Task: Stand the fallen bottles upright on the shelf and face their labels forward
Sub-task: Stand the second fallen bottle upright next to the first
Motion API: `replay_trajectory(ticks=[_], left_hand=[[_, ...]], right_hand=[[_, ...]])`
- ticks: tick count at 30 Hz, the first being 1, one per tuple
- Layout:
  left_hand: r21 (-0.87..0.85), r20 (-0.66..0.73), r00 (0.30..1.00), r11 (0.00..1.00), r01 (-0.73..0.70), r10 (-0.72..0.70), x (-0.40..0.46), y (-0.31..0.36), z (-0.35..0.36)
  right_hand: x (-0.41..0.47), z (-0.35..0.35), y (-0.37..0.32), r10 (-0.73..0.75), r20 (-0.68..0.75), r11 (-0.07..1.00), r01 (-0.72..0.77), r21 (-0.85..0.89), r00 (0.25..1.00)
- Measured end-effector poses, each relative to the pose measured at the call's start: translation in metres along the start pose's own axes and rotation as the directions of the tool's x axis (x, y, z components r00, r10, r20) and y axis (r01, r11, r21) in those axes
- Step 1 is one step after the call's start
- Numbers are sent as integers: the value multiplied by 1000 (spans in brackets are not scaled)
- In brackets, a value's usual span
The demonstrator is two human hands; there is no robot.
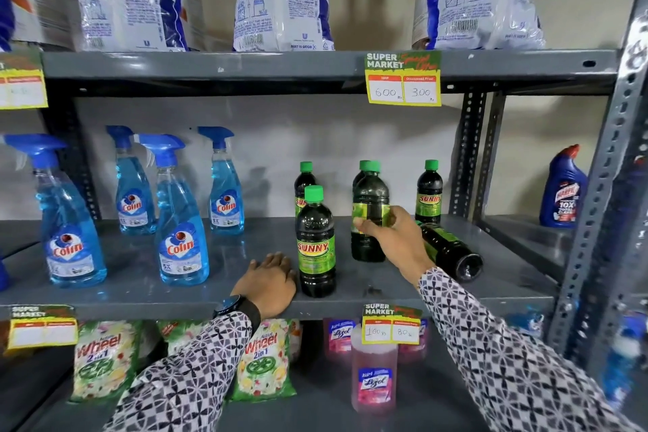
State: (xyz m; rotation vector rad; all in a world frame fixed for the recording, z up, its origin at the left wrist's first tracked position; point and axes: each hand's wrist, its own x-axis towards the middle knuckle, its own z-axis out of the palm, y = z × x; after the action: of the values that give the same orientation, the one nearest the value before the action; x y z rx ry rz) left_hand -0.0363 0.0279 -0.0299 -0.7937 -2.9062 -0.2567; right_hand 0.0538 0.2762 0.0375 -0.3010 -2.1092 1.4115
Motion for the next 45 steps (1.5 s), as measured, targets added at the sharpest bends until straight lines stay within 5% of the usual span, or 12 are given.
replay_trajectory(ticks=[4, 10, 20, 28, 34, 45], left_hand=[[11, 0, 1000, 1000, 1, -1, 0, 0, -1], [26, -1, 1000, 1000, -5, 5, 0, 0, 0], [74, -6, 1000, 997, -28, 29, 4, -4, 5], [46, -7, 1000, 999, -5, 5, 1, -1, 3], [39, 3, 1000, 999, -3, 3, -1, 1, 1], [17, -3, 1000, 1000, 0, 0, -3, 3, -2]], right_hand=[[-4, 6, 10, -114, -84, 991, 107, -78, 990], [-10, 8, 24, -100, -107, 983, 81, -165, 989], [4, 6, 47, -6, 64, 1000, 4, 25, 998], [-2, 9, 41, -78, -22, 992, 76, -98, 997], [0, 6, 46, -38, 67, 999, 39, -12, 997], [4, 6, 48, -39, -3, 999, 39, -19, 999]])
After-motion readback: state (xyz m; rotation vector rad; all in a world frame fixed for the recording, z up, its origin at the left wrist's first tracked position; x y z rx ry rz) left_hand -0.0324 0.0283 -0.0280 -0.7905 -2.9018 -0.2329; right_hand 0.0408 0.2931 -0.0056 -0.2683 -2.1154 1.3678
